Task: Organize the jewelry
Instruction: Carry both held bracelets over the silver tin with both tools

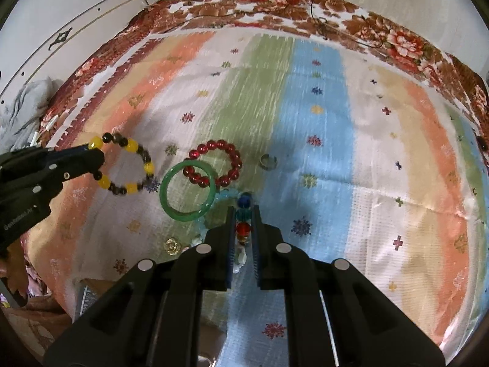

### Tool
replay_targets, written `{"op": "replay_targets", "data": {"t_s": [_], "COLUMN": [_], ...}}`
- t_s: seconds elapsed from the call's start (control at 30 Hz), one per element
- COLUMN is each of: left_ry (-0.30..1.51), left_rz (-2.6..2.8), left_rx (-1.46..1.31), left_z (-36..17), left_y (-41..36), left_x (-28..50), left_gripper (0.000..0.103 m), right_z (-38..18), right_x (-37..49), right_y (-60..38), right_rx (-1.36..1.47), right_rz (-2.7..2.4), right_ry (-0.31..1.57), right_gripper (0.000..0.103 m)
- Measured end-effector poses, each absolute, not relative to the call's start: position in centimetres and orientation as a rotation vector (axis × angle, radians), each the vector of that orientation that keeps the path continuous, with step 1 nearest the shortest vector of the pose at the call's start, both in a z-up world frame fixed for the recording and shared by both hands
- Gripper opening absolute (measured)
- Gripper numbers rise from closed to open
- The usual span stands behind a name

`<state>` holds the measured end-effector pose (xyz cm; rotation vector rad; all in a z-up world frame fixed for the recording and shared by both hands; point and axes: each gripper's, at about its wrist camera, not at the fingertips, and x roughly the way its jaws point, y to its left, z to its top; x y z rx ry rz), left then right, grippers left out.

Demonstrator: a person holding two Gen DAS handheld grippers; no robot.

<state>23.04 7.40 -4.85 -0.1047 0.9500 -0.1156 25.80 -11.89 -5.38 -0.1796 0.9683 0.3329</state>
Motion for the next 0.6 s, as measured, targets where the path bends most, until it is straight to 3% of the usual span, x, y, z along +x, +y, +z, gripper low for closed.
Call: {"op": "replay_targets", "data": {"t_s": [0.6], "left_ry": [0.885], "left_rz": [-0.078], "left_rx": [-0.114], "left_z": [-1.6], "left_y": [5.9], "left_x": [18.3], "left_gripper": [0.010], "right_z": [-1.6], "right_x": [20.5], "right_y": [-11.2], "right_rx": [-0.169], "right_rz": [0.351], "right_ry": [0.878], "right_gripper": [0.011]}}
